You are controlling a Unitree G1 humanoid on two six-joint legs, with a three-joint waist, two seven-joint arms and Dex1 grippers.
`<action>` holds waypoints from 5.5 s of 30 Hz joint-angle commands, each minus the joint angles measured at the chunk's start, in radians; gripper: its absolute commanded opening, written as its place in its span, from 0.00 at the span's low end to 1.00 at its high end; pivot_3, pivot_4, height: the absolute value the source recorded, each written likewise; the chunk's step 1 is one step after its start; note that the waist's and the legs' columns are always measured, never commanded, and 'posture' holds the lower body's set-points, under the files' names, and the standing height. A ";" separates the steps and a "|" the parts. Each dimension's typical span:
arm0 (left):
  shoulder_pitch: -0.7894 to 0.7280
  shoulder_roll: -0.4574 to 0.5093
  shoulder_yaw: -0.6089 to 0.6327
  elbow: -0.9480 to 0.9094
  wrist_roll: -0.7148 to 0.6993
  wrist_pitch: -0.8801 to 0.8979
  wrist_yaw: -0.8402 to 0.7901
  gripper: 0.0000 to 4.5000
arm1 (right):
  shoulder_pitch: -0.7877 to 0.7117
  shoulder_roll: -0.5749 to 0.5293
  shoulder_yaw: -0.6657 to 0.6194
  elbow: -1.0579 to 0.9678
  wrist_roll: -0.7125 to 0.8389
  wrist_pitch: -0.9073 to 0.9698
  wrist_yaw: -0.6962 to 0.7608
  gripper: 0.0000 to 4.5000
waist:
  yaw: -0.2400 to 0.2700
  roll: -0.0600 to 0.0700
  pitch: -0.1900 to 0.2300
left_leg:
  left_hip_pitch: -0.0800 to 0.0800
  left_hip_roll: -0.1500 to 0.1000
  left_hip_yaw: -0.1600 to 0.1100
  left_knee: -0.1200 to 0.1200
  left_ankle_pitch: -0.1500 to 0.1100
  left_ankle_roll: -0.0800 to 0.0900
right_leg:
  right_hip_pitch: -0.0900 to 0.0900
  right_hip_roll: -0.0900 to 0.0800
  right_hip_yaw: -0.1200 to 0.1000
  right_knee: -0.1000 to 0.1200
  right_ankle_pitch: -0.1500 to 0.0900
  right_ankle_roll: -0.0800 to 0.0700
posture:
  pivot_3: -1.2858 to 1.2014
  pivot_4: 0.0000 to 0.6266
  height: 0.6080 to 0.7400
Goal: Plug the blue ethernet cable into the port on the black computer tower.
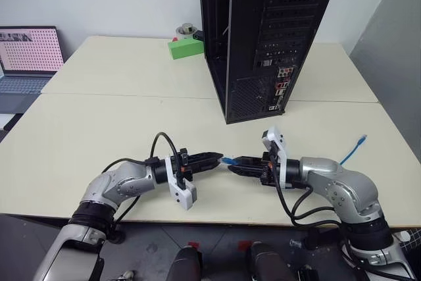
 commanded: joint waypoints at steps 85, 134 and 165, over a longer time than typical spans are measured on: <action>-0.092 -0.481 -0.092 -0.576 -0.693 1.719 -0.079 0.74 | -0.299 0.196 -0.275 0.236 -0.306 -0.196 -0.693 0.00 | -0.015 0.000 0.000 | -0.001 0.000 -0.001 0.000 0.000 0.000 | 0.000 0.001 0.000 0.000 0.000 0.000 | 0.52 0.24 1.00; -0.080 -0.478 -0.096 -0.565 -0.686 1.717 -0.093 0.74 | -0.366 0.279 -0.299 0.270 -0.278 -0.155 -0.727 0.00 | -0.041 0.000 0.000 | -0.001 0.000 -0.001 0.000 0.000 0.000 | -0.001 0.001 0.001 0.000 0.000 0.000 | 0.52 0.24 1.00; -0.078 -0.490 -0.091 -0.574 -0.683 1.721 -0.101 0.74 | -0.406 0.300 -0.284 0.325 -0.299 -0.194 -0.755 0.00 | -0.046 0.001 0.000 | -0.007 0.000 -0.001 0.000 0.000 0.000 | -0.007 0.001 0.001 0.000 0.000 0.000 | 0.52 0.24 1.00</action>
